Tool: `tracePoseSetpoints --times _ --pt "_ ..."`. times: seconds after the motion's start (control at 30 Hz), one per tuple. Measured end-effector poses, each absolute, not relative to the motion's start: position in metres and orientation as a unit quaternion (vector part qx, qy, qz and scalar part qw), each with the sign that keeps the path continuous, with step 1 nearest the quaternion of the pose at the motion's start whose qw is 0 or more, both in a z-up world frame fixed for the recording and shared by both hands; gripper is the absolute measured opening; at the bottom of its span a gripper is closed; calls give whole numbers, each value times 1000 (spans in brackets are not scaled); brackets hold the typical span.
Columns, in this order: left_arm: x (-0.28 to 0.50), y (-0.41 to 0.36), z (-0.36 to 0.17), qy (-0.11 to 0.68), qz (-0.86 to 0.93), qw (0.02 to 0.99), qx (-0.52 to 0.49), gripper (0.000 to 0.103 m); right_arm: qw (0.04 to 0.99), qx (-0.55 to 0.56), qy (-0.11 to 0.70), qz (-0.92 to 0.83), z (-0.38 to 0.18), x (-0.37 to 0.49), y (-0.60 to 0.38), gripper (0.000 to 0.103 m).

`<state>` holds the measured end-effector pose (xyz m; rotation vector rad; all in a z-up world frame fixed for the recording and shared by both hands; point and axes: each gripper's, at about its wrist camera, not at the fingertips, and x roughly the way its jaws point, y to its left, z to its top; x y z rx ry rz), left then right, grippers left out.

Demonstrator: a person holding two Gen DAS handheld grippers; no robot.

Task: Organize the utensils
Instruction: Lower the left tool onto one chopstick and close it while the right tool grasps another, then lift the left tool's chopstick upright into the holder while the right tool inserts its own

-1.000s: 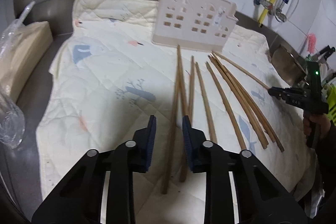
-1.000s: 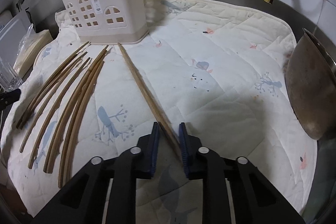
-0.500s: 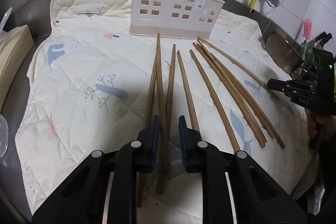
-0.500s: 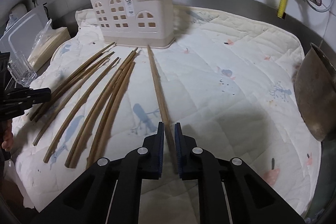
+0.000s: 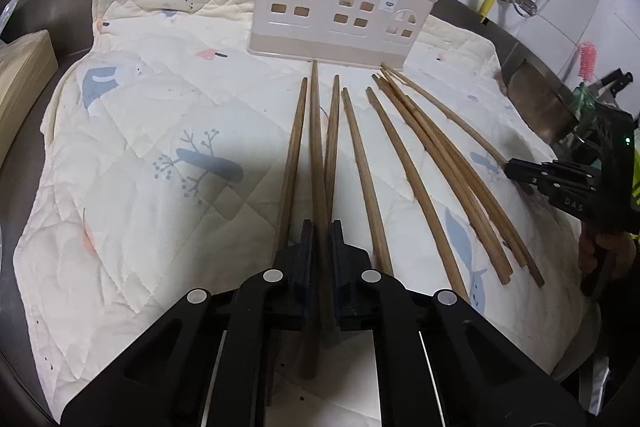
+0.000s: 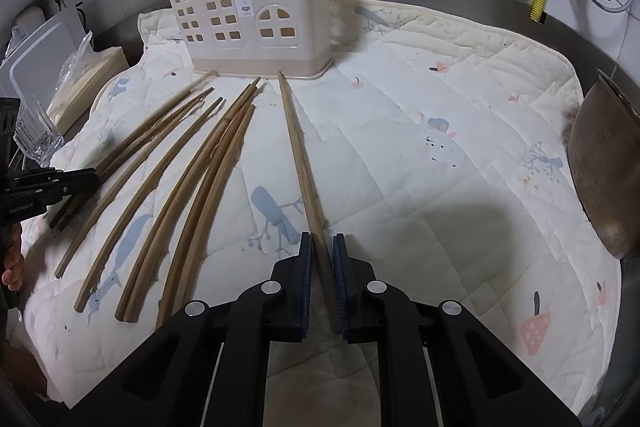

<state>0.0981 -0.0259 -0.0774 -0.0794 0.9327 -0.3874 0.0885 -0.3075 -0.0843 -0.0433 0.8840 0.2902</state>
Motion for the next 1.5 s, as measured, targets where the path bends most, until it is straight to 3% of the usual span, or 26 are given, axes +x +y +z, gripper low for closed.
tracePoseSetpoints --times 0.3,0.63,1.1,1.37,1.5 --pt "83 -21 -36 401 -193 895 -36 5 918 -22 373 134 -44 69 -306 9" --pt "86 -21 34 341 -206 917 -26 5 946 -14 284 157 44 65 -298 7" --pt "116 -47 139 263 -224 938 24 5 955 -30 226 191 163 102 -283 7" --pt "136 -47 208 186 -199 962 37 5 961 -12 200 189 201 135 -281 7" --pt "164 -43 212 184 -173 967 32 5 964 -12 197 178 199 155 -276 7"
